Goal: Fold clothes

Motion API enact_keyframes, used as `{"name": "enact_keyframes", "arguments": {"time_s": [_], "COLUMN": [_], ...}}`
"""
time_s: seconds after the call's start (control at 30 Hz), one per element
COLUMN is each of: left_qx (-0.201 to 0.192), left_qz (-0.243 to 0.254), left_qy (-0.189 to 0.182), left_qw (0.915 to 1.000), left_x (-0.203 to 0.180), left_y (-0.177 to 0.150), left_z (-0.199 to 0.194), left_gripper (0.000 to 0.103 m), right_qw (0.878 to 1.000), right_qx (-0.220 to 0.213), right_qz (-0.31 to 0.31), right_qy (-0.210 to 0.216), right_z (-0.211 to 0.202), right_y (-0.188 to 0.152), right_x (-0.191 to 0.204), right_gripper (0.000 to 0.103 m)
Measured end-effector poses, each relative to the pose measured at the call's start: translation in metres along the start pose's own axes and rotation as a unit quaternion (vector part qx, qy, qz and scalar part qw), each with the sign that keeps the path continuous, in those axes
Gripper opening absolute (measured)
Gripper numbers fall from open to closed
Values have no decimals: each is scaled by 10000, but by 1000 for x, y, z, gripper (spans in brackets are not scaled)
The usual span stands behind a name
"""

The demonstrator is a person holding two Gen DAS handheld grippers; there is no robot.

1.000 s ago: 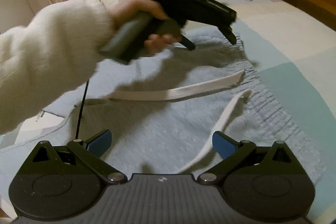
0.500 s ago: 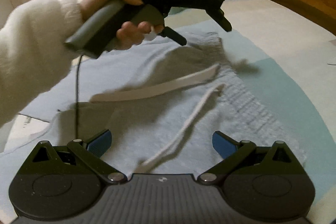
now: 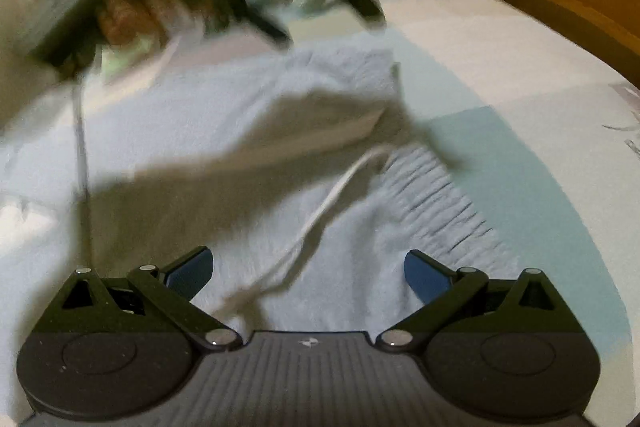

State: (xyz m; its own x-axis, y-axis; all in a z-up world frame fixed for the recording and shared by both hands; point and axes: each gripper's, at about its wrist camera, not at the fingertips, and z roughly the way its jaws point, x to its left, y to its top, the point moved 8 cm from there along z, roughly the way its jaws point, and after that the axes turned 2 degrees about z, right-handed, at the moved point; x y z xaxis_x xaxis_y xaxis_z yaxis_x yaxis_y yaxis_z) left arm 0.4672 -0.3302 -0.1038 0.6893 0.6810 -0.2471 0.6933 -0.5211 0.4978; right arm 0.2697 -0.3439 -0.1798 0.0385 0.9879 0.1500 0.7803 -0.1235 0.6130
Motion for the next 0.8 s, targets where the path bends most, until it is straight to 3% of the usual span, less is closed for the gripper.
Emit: {"name": "enact_keyframes", "arguments": {"time_s": [0.07,0.13,0.23,0.4,0.5,0.63,0.7,0.8], "left_qx": [-140,-262,-346,-312,-129,78,-71,-534], "left_qz": [-41,-127,-351,-954,-1361,-1765,-1654,-1208], "left_qy": [214,409,620,857,958,987,1148,1713], "left_qw": [9997,9987,9969,9912,9860,9793,9795,9763], "left_x": [16,32,60,115,146,168,168,167], "left_y": [-5,-11,-29,-71,-98,-139,-159,-182], "left_z": [-25,-45,-65,-89,-85,-70,-70,-76], "left_gripper": [102,102,102,102,102,102,102,102], "right_qw": [9975,9954,9967,9955,9950,9950,9954,9961], "right_qx": [155,123,176,100,-321,-808,-885,-849], "right_qz": [-577,-824,-724,-822,-780,-512,-349,-204], "right_qy": [-386,-471,-318,-459,-531,-278,-57,102], "right_z": [7,3,-4,-9,-23,-29,-27,-20], "right_y": [-11,-17,-22,-18,-5,16,21,22], "right_x": [4,5,-4,-2,6,16,20,22], "right_gripper": [103,103,103,103,103,103,103,103]}}
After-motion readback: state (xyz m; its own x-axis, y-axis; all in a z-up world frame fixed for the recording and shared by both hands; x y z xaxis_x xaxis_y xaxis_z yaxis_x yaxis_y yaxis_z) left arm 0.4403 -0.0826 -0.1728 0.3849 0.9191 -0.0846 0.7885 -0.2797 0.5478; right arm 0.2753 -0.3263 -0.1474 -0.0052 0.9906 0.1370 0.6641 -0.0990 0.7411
